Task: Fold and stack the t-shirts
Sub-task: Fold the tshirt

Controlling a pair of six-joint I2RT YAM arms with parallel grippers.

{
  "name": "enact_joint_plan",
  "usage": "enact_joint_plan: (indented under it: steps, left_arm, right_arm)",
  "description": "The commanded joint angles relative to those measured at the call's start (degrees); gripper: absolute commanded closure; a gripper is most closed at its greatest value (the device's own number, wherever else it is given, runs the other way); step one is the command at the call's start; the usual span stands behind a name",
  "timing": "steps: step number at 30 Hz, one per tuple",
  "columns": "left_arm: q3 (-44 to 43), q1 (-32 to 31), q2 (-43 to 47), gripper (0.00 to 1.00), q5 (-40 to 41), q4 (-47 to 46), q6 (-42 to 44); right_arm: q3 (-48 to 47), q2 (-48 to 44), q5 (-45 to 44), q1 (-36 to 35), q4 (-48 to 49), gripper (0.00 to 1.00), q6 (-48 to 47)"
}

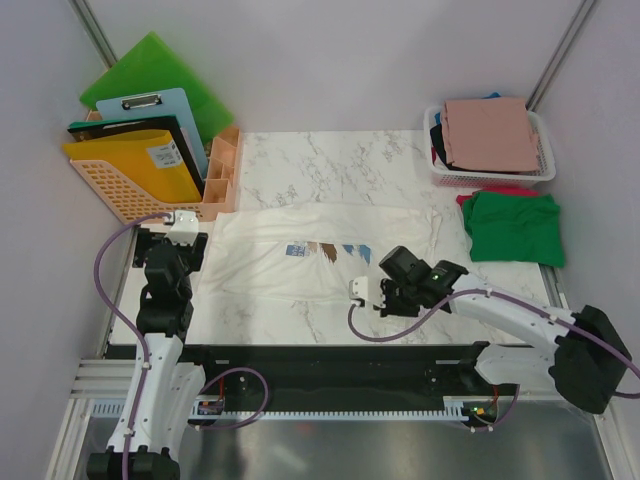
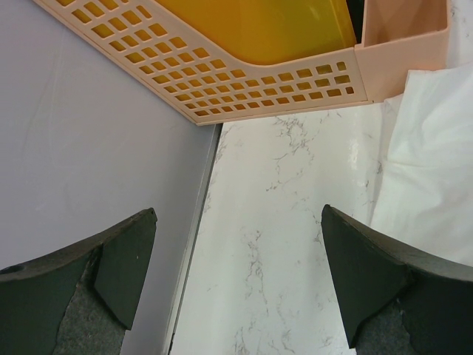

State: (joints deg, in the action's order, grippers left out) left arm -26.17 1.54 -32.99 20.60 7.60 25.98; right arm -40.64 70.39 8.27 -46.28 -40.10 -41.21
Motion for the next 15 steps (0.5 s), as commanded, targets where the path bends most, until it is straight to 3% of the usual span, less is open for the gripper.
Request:
enact_joint_plan:
  steps: [1,7,15]
  left_arm:
    - [-0.10,0.22,-0.14,0.00,-0.65,-0.83,1.62]
    - [-0.54,0.30,-1.02,0.00,-0.82,-0.57,1.36]
    - [-0.63,0.30,-0.23,0.00,-0.91,0.67,1.44]
  right_arm:
    - [-3.74,-7.45,-3.26,0.05,-1.30,1.00,2.18]
    - [-3.13,-14.14,-10.90,0.14,4.14,1.00,7.01]
    - [-1.72,-11.07,-17.94,3.73,15.21,1.00,6.67]
